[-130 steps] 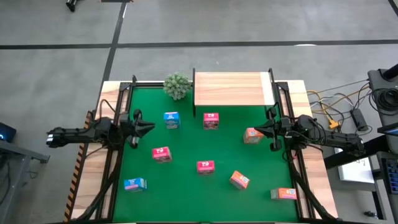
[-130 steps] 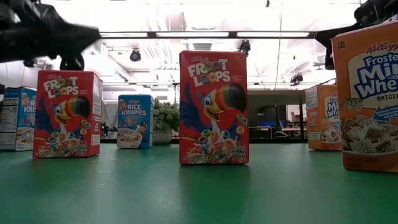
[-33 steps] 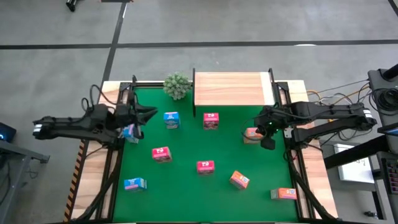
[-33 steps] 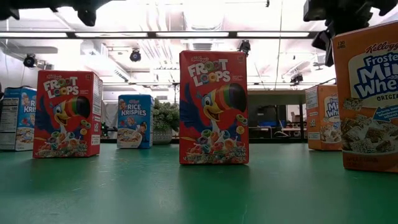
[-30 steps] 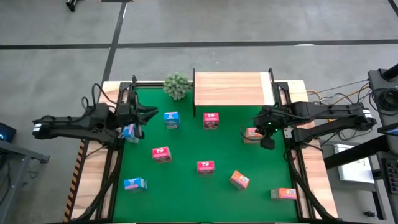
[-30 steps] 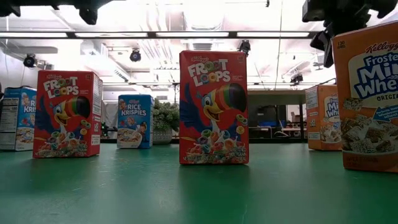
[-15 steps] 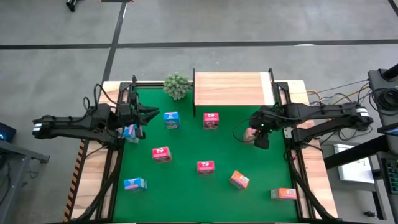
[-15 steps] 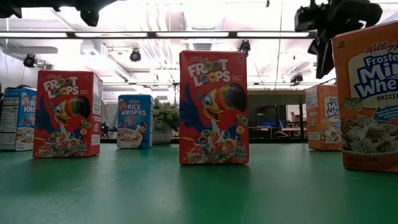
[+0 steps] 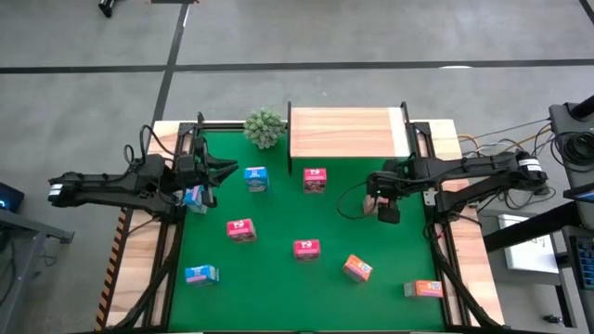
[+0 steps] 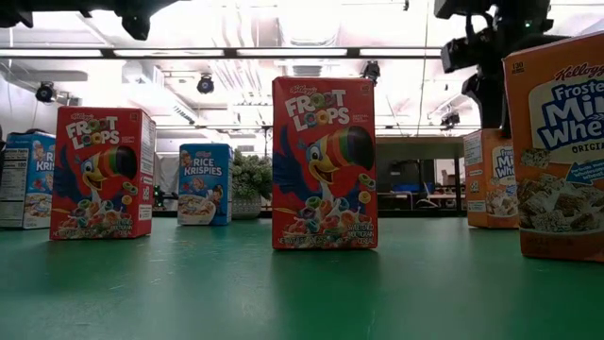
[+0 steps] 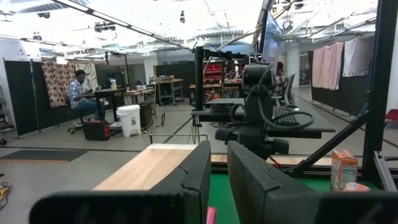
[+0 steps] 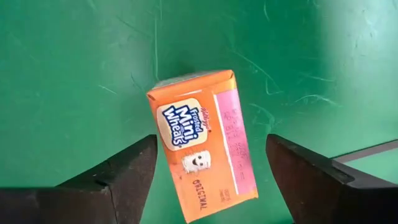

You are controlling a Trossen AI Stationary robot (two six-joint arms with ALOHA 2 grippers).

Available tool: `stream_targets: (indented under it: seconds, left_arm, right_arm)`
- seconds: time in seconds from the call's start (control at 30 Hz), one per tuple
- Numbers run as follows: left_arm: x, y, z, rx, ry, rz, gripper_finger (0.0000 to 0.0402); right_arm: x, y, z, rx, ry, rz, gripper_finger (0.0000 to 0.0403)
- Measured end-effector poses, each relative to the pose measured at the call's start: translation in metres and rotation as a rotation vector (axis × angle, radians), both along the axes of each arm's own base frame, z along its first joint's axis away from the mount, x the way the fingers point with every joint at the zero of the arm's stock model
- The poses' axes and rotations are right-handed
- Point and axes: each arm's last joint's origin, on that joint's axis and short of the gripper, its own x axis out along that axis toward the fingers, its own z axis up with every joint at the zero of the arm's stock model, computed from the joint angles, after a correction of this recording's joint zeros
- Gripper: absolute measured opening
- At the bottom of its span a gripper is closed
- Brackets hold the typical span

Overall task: Stack cereal on shelf
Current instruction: Put the top left orange cereal box on the shelf

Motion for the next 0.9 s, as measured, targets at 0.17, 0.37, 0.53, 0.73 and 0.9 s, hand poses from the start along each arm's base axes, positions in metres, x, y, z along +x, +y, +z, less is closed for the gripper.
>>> stream_targets:
  seconds: [0.17,0.37,0.53,0.73,0.9]
  left_arm:
    - [0.0,0.0,0.0,0.0,0.0,0.0,0.0037]
    - [0.0,0.0,0.0,0.0,0.001,0.0,0.0037]
    - [0.0,0.0,0.0,0.0,0.003,0.0,0.0037]
    - [0.0,0.0,-0.001,-0.001,0.008,0.0,0.0037]
    - [0.0,0.0,-0.001,-0.001,0.009,0.0,0.0037]
  right_arm:
    - [0.004,0.0,-0.006,-0.001,0.033,0.014,0.0254]
    - [0.005,0.0,-0.007,0.0,0.038,0.015,0.0207]
    - [0.005,0.0,-0.006,0.007,0.034,0.014,0.0183]
    - [0.006,0.0,0.0,0.01,0.011,0.0,0.0177]
    - [0.011,0.001,0.013,0.035,-0.037,0.004,0.0176]
